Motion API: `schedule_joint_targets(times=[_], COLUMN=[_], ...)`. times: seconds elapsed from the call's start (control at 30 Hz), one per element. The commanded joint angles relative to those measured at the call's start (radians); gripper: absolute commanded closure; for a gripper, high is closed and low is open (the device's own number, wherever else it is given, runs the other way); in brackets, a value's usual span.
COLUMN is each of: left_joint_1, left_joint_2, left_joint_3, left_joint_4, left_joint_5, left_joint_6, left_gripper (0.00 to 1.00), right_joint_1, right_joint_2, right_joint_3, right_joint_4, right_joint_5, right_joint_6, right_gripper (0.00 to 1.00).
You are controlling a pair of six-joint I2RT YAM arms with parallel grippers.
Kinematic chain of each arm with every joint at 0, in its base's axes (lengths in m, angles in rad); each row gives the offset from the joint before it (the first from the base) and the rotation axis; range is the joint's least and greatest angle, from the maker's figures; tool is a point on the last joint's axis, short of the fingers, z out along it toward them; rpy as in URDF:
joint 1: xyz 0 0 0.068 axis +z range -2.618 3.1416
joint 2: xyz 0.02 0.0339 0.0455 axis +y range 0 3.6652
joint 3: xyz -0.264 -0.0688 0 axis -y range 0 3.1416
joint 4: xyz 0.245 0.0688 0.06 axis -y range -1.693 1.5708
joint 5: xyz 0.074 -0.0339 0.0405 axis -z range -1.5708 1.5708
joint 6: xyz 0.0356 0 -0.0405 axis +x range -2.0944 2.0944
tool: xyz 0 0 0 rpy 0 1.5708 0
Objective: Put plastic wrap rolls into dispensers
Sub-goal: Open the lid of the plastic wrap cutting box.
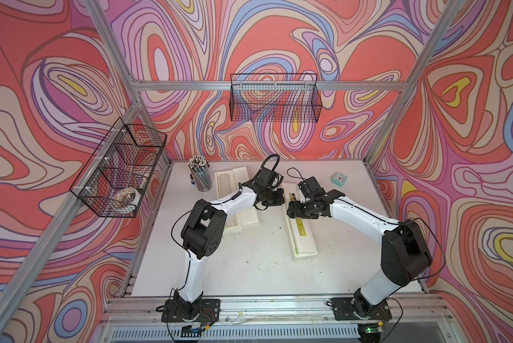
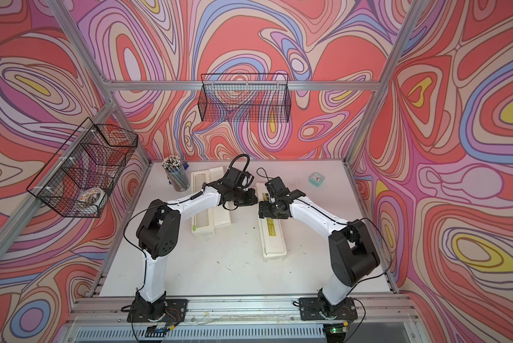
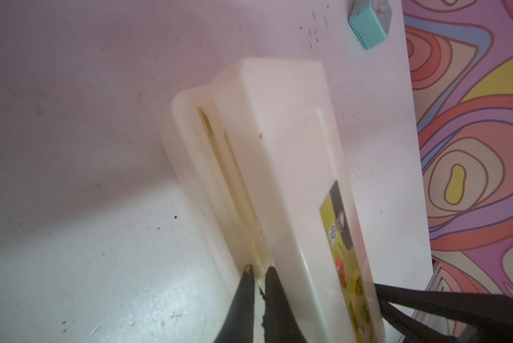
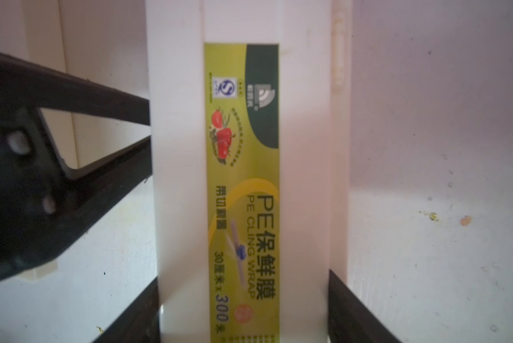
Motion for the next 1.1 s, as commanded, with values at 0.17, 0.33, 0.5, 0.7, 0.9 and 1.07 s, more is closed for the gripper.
schedule_joint_targets(times=[0.17,0.33,0.5,0.7,0.9,1.07], left_joint_1=[-0.016,-0.021,-0.025,-0.055,-0.106,-0.121], left_joint_2=[0.02,0.017,0.03,0.053,0.108,0.101], left_joint_3=[0.031,0.032,0.035,0.09,0.162,0.195], left_joint_4=[0.08,0.115,0.142,0.131,0.1,0.046], left_joint_5=[0.093,0.138,0.162,0.178,0.167,0.081], left_joint_6=[-0.076,-0.102,-0.128,-0.131,-0.118,-0.032], left_gripper=[0.89,0.89,0.89,0.89,0.89,0.88], right_joint_1=[-0.003,-0.009,-0.032,-0.1,-0.196,-0.234], right_joint_2=[-0.044,-0.048,-0.086,-0.155,-0.258,-0.294], right_joint_3=[-0.01,-0.01,-0.008,0.051,0.065,0.011], right_joint_4=[0.06,0.053,0.028,-0.047,-0.123,-0.121], right_joint_5=[-0.059,-0.064,-0.03,-0.006,0.06,0.075], right_joint_6=[-0.018,-0.029,-0.037,-0.08,-0.123,-0.161], right_gripper=[0.38,0.18,0.02,0.02,0.02,0.02])
